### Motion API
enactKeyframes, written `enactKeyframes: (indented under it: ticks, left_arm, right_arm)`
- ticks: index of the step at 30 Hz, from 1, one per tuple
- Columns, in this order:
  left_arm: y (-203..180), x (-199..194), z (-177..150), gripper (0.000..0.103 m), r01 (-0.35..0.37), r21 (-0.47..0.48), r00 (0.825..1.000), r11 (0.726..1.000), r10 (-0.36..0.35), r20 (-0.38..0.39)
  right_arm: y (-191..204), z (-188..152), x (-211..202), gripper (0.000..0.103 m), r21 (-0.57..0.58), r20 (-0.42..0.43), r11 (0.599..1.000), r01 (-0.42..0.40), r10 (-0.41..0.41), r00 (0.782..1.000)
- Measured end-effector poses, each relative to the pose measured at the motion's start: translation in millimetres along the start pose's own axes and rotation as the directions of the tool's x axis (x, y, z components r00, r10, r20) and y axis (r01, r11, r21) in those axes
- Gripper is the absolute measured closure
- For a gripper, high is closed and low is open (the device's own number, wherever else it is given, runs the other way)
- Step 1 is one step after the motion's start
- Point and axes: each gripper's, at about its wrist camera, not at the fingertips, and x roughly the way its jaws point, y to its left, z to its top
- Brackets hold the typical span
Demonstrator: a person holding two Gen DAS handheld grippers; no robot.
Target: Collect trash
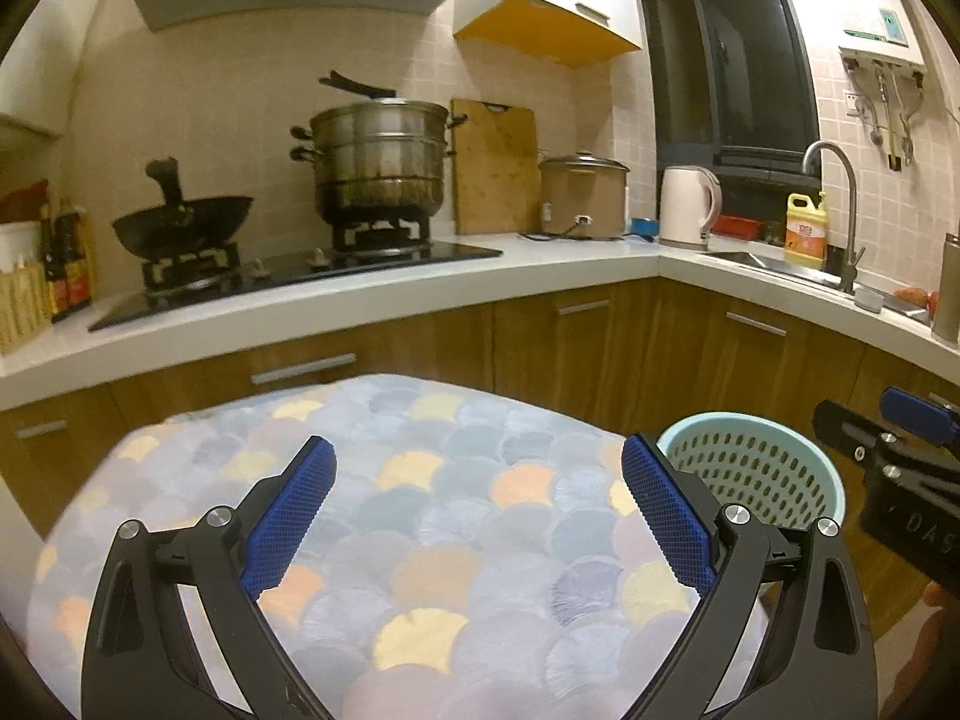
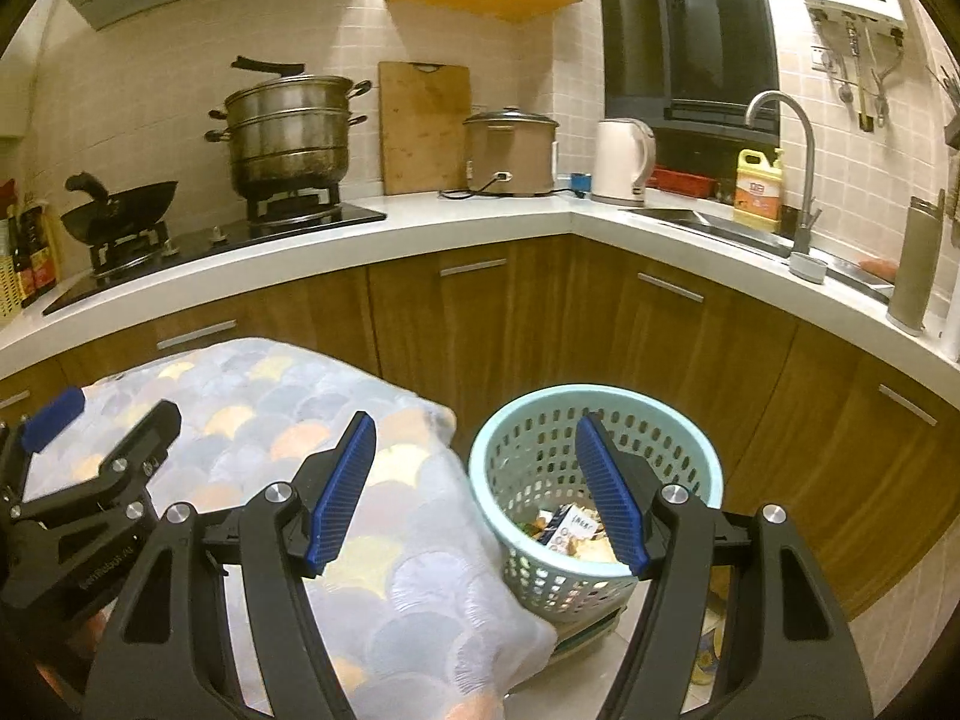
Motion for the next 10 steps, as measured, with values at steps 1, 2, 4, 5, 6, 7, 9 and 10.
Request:
enactKeyframes:
  ticks: [1,2,4,5,6,7,9,10]
  left_arm:
    - [2,-2,0,0.01,0.006,-0.001,1.0,1.0,-0.006,-0.003]
    - [4,-3,1,0.009,0.015,-0.006,1.0,1.0,-0.015,-0.008]
    - [9,-6,0,0.009,0.038,-0.024,0.999,0.999,-0.038,-0.018]
    - [10,-7,-1,0.009,0.044,-0.024,0.999,0.999,-0.044,-0.016]
    - [10,-9,-2,0.009,0.042,-0.02,0.999,0.999,-0.042,-0.007]
    - [11,-11,-3,0.009,0.035,-0.017,0.999,0.999,-0.035,0.001]
    - [12,-14,-4,0.009,0.045,-0.016,0.999,0.999,-0.045,0.012]
    - [13,-17,-4,0.009,0.056,-0.02,0.998,0.998,-0.056,0.014]
  right_arm:
    - [2,-1,-2,0.038,-0.003,0.001,1.0,-0.002,0.002,1.0]
    - [5,-1,-4,0.038,-0.008,0.005,1.0,-0.004,0.004,1.0]
    - [10,0,-8,0.038,-0.019,0.015,1.0,-0.001,0.001,1.0]
    - [12,1,-11,0.038,-0.025,0.021,1.0,0.004,-0.003,1.0]
    - [13,1,-14,0.038,-0.029,0.026,1.0,0.008,-0.007,1.0]
    - [15,2,-16,0.038,-0.032,0.033,0.999,0.014,-0.013,0.999]
    - [17,3,-20,0.038,-0.034,0.042,0.999,0.024,-0.023,0.999]
    - [17,4,-23,0.038,-0.032,0.044,0.999,0.028,-0.026,0.999]
